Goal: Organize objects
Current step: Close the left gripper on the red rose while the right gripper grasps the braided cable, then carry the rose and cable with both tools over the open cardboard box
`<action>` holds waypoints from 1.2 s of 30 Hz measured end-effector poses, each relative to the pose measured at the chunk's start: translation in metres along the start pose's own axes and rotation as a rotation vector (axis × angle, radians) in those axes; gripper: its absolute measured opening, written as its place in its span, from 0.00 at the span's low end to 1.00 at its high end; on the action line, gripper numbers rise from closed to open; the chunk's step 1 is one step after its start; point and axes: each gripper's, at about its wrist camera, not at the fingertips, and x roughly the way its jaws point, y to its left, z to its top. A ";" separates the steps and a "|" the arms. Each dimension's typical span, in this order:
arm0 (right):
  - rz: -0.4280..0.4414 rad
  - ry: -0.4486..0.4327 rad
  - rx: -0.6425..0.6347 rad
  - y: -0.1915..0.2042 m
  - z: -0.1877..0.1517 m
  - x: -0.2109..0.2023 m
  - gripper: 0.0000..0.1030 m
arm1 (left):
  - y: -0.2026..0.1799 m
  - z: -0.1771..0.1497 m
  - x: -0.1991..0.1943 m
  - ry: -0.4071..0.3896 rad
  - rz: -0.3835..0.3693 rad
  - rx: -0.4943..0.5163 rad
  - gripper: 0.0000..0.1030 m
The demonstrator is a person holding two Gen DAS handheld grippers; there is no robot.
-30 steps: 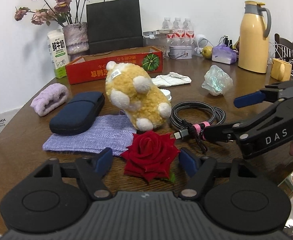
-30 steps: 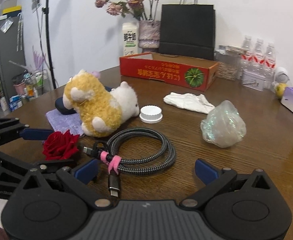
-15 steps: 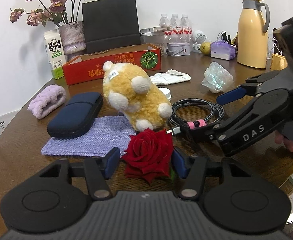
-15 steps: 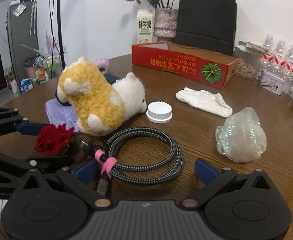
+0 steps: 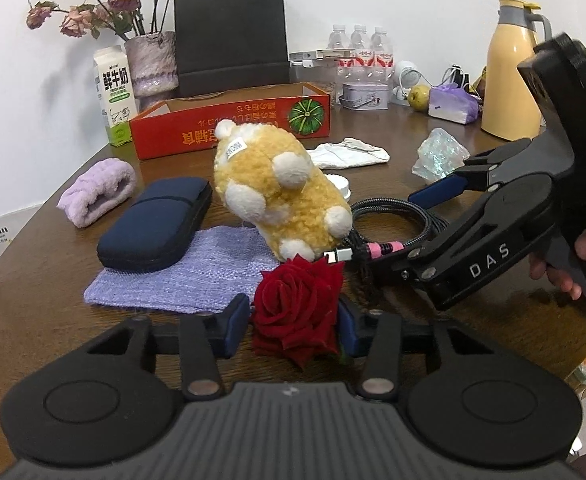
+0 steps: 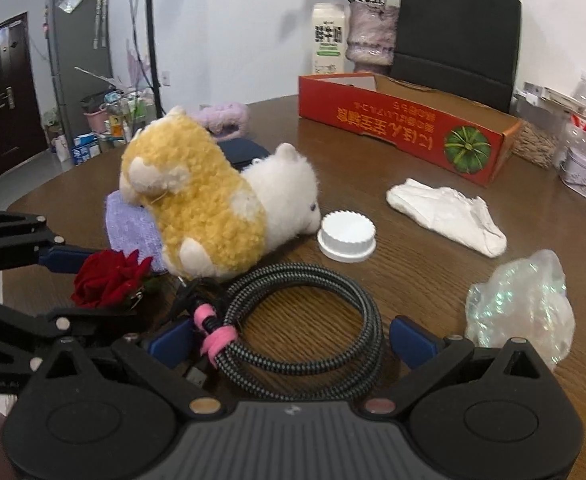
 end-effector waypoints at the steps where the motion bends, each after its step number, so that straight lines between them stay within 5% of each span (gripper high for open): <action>1: 0.003 -0.006 -0.003 0.000 0.000 0.000 1.00 | 0.000 0.000 0.000 0.000 -0.002 -0.003 0.42; 7: -0.003 -0.036 -0.003 0.002 -0.003 -0.005 0.91 | 0.002 -0.001 -0.004 -0.007 -0.013 -0.016 0.38; 17: -0.073 -0.085 0.024 0.012 -0.008 -0.028 0.90 | 0.009 0.002 -0.026 -0.072 -0.031 -0.023 0.37; 36: -0.176 -0.189 0.064 0.033 0.044 -0.038 0.90 | 0.060 0.052 -0.032 -0.199 0.007 -0.034 0.37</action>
